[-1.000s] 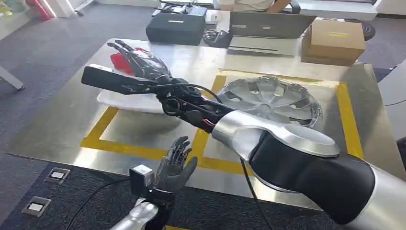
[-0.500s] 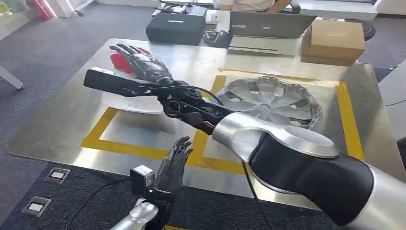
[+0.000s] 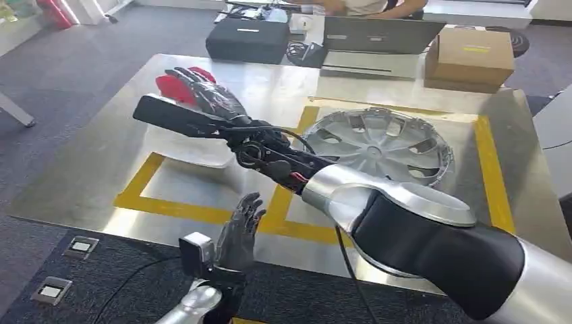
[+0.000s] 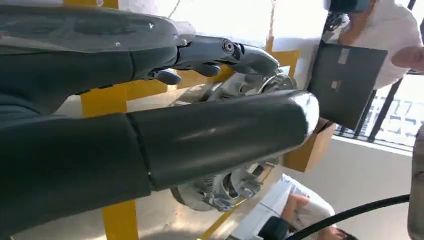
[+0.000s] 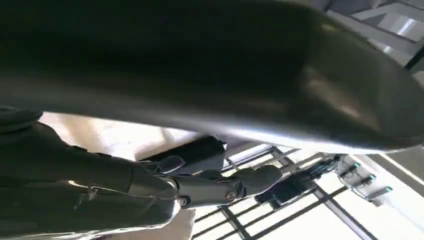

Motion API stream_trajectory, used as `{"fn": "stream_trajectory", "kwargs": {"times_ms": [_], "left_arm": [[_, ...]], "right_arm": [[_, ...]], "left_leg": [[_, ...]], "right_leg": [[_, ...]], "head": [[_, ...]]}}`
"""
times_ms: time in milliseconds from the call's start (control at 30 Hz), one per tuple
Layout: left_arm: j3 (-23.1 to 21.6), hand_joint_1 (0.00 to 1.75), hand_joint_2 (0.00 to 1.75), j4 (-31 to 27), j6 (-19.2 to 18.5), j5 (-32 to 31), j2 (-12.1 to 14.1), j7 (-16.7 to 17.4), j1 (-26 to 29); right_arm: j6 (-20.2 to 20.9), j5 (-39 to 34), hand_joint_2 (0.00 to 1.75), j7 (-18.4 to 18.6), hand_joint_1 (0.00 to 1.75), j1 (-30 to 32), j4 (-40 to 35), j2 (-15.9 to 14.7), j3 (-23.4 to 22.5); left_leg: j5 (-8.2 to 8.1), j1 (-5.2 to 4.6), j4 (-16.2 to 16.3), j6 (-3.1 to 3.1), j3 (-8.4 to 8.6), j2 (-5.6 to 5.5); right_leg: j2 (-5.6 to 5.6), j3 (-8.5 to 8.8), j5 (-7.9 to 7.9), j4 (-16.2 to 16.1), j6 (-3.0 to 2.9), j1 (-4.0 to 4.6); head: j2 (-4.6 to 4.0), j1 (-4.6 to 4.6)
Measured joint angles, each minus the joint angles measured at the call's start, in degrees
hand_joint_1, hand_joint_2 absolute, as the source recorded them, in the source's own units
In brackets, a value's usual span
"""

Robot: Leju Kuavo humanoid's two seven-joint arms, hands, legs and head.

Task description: Take the parts from the cabinet and place them on the table.

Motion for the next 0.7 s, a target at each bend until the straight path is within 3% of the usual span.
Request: {"fn": "stream_trajectory", "kwargs": {"times_ms": [367,567,700], "left_arm": [[0.0,0.0,0.0,-0.02,4.13,3.3,1.42,0.0,0.77],[0.0,0.0,0.0,-1.12,8.55,4.65,4.05,0.02,1.83],[0.0,0.0,0.0,-2.14,9.07,4.7,5.35,0.02,2.32]], "right_arm": [[0.92,-5.46,0.0,-3.71,0.0,3.91,-5.56,-3.19,-5.77],[-2.43,-6.55,0.0,-0.89,0.0,10.48,-20.51,-9.86,-8.52],[-2.89,-6.86,0.0,0.07,0.0,13.99,-29.78,-13.93,-10.62]], "left_leg": [[0.0,0.0,0.0,0.0,0.01,0.0],[-0.02,0.0,0.01,0.0,0.06,-0.02],[-0.02,-0.01,0.01,0.0,0.06,-0.01]], "right_leg": [[0.01,0.0,0.0,0.0,0.0,0.0],[-0.02,0.04,-0.01,-0.01,0.0,-0.01],[-0.01,0.04,-0.01,-0.02,0.0,-0.02]], "head": [[-0.02,-0.02],[-0.02,-0.02],[-0.02,0.02]]}}
